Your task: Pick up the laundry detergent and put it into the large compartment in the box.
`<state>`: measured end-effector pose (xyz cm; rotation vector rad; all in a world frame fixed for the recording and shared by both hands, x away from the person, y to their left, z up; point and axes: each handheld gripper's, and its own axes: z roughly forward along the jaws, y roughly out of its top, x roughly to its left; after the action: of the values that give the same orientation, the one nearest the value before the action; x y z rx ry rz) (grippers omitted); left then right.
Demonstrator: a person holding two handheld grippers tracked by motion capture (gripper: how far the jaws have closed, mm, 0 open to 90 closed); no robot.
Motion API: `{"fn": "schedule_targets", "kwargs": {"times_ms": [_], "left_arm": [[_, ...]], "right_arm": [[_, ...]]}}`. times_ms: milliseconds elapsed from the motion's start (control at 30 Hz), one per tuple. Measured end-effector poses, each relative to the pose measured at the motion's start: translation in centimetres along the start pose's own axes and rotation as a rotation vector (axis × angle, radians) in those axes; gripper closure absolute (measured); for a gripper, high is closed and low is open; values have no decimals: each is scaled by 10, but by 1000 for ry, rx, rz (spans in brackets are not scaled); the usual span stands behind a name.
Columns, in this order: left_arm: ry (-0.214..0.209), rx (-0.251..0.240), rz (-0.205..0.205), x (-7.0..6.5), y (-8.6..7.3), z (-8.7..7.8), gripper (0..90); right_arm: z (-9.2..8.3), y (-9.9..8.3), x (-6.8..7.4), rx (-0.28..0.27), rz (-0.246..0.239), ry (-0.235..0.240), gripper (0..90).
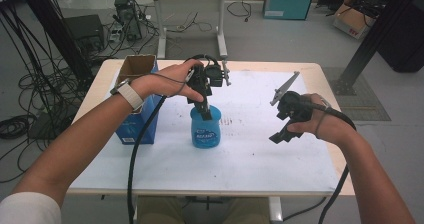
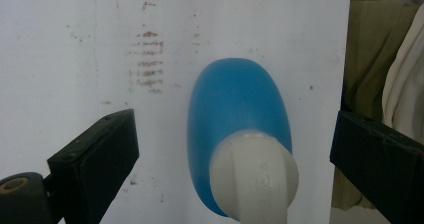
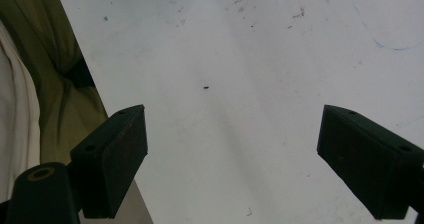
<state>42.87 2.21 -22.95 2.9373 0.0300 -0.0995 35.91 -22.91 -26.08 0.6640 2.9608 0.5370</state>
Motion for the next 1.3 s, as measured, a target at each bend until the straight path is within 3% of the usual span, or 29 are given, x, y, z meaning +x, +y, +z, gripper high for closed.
{"fn": "schedule_targets", "kwargs": {"times_ms": [700,1300], "left_arm": [[13,38,22,-2,5,12,67],[2,29,7,0,-1,16,73]], "right_arm": [[0,-3,1,2,8,1,128],[1,-1,1,4,7,3,128]]}}
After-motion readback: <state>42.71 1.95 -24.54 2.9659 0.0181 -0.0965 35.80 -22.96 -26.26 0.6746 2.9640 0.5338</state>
